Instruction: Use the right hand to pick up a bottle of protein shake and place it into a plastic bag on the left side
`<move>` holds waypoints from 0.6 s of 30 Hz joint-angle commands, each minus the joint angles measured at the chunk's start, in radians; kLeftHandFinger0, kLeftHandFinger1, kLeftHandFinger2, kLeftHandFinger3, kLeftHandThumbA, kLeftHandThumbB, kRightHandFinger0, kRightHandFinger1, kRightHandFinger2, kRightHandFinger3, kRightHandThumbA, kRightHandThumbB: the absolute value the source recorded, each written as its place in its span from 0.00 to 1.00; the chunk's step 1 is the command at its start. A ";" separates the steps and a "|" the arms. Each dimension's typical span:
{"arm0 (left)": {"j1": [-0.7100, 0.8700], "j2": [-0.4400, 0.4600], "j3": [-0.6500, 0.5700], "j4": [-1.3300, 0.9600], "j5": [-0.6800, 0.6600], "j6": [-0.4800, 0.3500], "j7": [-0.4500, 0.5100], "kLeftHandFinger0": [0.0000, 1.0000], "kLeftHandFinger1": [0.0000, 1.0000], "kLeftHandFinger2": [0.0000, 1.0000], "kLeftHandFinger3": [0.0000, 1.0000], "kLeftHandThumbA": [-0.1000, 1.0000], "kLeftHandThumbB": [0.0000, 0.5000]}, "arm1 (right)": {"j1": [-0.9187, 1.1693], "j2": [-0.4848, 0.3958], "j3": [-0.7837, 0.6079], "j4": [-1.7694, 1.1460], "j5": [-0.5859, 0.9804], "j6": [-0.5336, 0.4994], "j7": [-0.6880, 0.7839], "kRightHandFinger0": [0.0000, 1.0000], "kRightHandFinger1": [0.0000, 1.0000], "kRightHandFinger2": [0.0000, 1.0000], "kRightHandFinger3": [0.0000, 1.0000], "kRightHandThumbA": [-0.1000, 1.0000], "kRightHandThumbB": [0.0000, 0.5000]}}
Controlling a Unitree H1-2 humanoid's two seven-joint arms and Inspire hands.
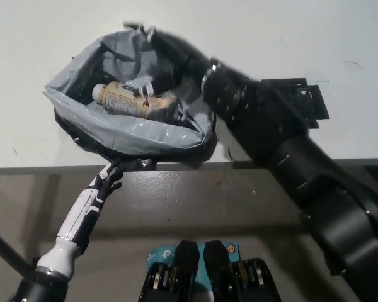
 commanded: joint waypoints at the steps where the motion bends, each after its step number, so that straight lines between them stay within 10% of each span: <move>1: -0.029 0.010 0.002 -0.018 0.018 0.008 0.000 1.00 1.00 1.00 1.00 1.00 0.42 | -0.055 -0.061 -0.114 -0.275 0.119 -0.009 0.054 1.00 1.00 1.00 1.00 1.00 1.00; 18: -0.061 0.002 0.051 0.004 -0.007 -0.022 0.038 1.00 1.00 1.00 1.00 1.00 0.32 | 0.404 -0.322 -0.526 -1.547 0.436 0.171 0.009 1.00 1.00 1.00 1.00 1.00 0.84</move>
